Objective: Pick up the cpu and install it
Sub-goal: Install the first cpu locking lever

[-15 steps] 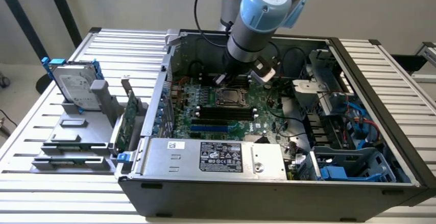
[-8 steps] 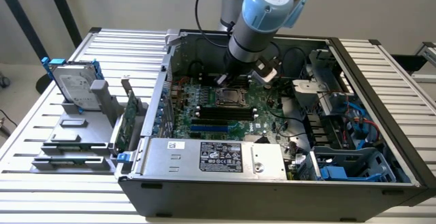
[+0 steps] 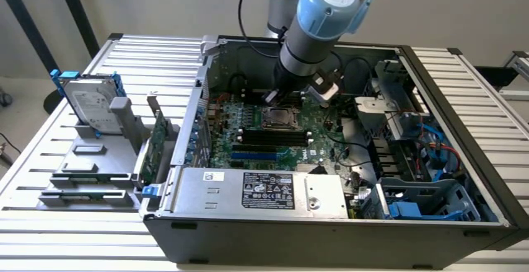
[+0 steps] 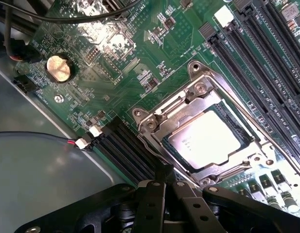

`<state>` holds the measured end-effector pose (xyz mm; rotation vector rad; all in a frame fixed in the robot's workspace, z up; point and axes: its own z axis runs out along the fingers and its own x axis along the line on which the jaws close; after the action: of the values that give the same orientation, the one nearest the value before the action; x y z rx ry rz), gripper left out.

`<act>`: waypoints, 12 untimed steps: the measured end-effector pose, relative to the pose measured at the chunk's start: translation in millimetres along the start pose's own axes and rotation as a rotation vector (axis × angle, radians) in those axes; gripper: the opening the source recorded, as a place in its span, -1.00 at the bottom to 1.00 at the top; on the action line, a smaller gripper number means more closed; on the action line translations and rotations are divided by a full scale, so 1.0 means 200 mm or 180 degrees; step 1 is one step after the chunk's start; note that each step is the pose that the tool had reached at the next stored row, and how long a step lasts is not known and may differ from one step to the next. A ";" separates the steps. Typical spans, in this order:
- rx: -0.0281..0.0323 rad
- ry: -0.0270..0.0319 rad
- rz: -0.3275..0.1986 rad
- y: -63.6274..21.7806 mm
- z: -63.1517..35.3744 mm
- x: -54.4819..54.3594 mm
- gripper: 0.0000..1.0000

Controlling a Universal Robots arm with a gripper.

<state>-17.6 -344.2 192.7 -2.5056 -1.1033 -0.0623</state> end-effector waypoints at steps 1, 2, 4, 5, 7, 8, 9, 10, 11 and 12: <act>0.0000 0.0000 0.0000 0.002 0.000 0.00 -0.79; 0.0001 -0.0001 0.0001 0.004 0.000 0.00 -0.79; 0.0001 -0.0001 0.0001 0.009 0.001 0.01 -0.79; 0.0002 -0.0001 0.0001 0.011 0.001 0.01 -0.79; 0.0003 -0.0003 0.0002 0.015 0.001 0.01 -0.79; 0.0003 -0.0003 0.0002 0.017 0.001 0.01 -0.79; 0.0004 -0.0004 0.0002 0.019 0.001 0.02 -0.79; 0.0005 -0.0005 0.0003 0.021 0.001 0.02 -0.79; 0.0007 -0.0005 0.0004 0.022 0.001 0.02 -0.79; 0.0009 -0.0007 0.0004 0.024 0.001 0.02 -0.79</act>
<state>-11.4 -344.3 191.7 -2.5046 -1.1017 -0.0578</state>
